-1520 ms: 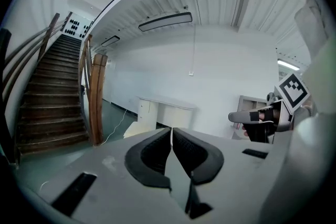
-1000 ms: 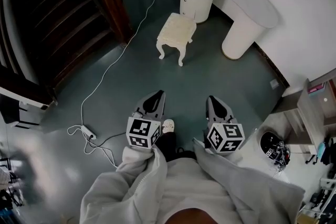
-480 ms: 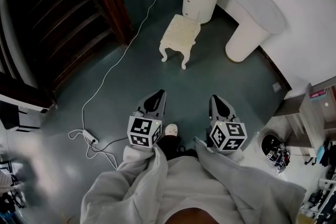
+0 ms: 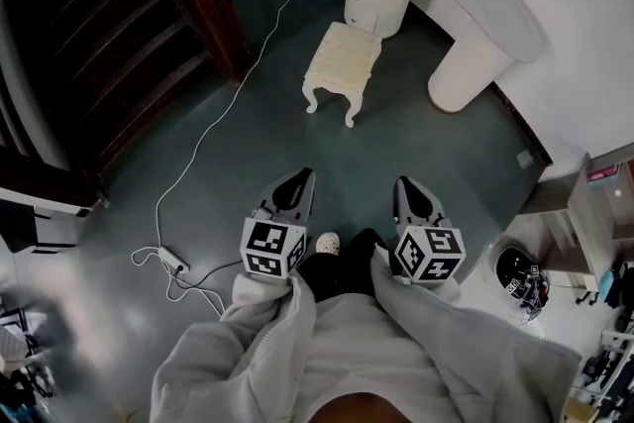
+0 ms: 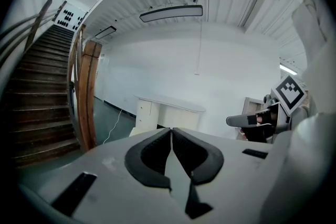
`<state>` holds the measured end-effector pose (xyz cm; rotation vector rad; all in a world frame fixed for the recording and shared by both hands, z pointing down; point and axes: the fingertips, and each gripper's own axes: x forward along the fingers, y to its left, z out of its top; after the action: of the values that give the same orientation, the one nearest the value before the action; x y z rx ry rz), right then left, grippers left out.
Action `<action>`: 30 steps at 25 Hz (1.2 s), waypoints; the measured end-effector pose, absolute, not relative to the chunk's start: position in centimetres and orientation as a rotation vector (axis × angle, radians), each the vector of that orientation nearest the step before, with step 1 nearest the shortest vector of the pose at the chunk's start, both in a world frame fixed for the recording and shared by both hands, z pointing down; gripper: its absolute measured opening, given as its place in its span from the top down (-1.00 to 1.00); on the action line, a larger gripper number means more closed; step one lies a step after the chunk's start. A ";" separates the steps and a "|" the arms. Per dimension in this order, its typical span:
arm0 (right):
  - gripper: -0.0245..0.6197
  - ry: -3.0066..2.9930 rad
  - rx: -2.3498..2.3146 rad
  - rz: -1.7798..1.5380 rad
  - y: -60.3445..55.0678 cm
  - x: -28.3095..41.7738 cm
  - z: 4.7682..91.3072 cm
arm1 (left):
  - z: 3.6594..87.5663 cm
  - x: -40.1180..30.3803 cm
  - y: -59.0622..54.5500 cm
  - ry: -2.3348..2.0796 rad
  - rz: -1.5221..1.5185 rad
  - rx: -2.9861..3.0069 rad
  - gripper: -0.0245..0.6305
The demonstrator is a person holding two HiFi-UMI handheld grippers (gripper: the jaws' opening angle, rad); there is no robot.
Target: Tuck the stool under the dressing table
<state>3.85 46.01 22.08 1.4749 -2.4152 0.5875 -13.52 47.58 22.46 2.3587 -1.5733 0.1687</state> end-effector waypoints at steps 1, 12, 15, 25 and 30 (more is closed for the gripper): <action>0.77 -2.416 1.471 0.587 46.0 3.7 22.0 | 22.5 -13.6 47.6 -1.572 0.170 2.356 0.86; 0.77 -2.425 1.419 0.592 43.6 2.8 23.0 | 23.2 -14.5 46.3 -1.626 0.194 2.328 0.86; 0.77 -2.431 1.419 0.610 42.0 2.8 23.2 | 23.3 -14.8 45.2 -1.638 0.216 2.324 0.86; 0.77 -2.445 1.405 0.650 34.8 2.3 23.6 | 23.4 -15.9 39.0 -1.676 0.250 2.287 0.86; 0.77 -2.451 1.401 0.641 30.2 2.7 23.4 | 22.8 -15.4 34.2 -1.674 0.248 2.305 0.86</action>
<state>2.67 30.20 23.36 1.4015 -2.4510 0.6413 -15.38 34.20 22.85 2.3052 -1.6738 0.2484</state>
